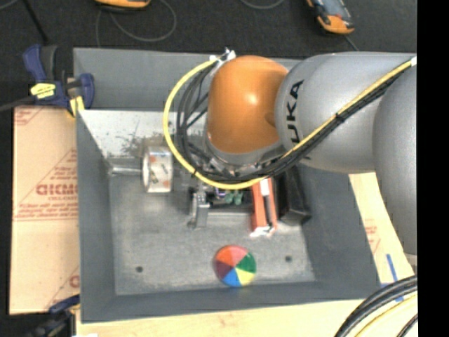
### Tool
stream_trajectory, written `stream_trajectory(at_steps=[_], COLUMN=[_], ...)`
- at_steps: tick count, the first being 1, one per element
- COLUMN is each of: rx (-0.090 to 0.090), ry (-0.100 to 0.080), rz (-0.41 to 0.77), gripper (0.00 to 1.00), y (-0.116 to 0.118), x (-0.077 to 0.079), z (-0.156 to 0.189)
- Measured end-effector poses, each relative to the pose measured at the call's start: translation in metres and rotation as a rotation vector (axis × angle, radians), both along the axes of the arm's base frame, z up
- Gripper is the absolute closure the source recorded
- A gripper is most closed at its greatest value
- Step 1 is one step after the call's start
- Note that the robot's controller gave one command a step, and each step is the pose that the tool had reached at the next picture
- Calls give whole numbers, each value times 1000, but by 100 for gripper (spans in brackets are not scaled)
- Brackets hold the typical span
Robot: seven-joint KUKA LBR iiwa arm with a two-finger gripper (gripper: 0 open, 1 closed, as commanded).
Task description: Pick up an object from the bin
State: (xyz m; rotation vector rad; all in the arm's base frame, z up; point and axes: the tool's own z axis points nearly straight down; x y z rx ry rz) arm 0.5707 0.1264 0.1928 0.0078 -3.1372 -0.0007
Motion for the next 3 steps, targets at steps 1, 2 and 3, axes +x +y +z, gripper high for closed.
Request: stream_trajectory(at_steps=[1,2,3], rx=[1,3,0], ry=[-7,-13,-8], rz=[-3,-10,-106], gripper=[0,0,0], y=[-1,-30,-60], x=[2,18,34], z=[4,-26,-51])
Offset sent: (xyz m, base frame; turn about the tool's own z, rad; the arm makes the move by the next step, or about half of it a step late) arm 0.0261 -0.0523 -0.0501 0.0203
